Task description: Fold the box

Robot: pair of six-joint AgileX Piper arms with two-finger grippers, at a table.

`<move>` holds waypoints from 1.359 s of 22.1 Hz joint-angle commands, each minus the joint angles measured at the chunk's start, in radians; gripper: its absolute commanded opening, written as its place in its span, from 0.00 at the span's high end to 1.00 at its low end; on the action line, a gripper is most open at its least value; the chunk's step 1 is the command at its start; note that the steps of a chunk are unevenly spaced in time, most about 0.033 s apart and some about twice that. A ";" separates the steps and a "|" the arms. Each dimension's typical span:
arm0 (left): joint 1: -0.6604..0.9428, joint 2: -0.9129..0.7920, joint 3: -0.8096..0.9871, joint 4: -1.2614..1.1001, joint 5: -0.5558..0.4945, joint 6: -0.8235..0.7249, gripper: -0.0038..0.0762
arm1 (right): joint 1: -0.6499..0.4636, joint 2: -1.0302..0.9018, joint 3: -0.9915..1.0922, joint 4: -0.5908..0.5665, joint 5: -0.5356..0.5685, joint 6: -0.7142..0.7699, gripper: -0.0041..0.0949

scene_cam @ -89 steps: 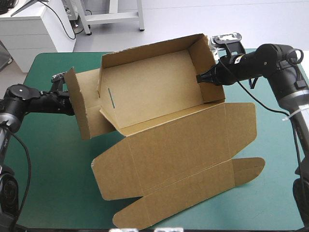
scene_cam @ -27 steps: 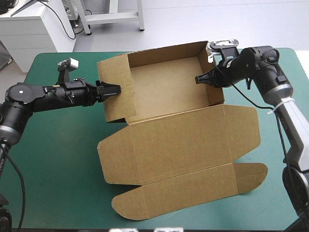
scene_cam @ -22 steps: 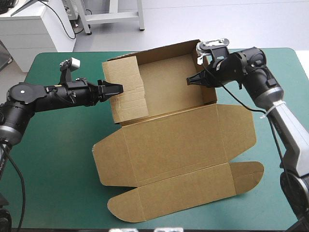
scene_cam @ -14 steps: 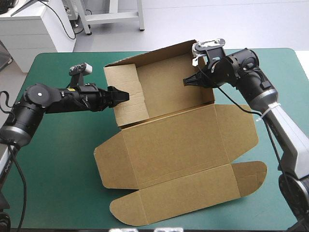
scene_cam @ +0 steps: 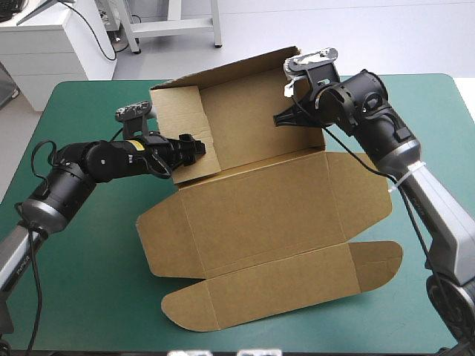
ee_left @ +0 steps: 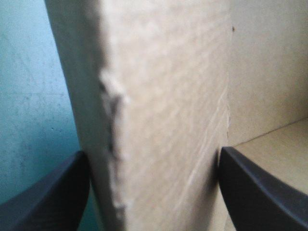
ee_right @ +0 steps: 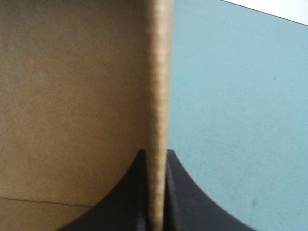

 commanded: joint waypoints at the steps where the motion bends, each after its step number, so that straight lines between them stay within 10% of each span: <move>1: -0.039 -0.047 -0.033 0.065 -0.104 -0.106 0.29 | 0.007 -0.056 -0.038 -0.029 -0.041 0.010 0.97; 6: -0.045 -0.054 -0.033 0.170 -0.112 -0.187 0.33 | 0.007 -0.056 -0.038 -0.049 -0.034 0.023 0.97; 8: -0.045 -0.054 -0.033 0.182 -0.113 -0.187 0.50 | 0.007 -0.056 -0.038 -0.047 -0.027 0.023 0.97; 10: -0.045 -0.054 -0.033 0.190 -0.113 -0.186 0.95 | 0.007 -0.056 -0.038 -0.047 -0.013 0.025 0.97; 30: -0.048 0.297 -0.323 0.305 0.305 -0.049 0.96 | -0.124 0.082 0.110 0.136 0.170 -0.028 0.98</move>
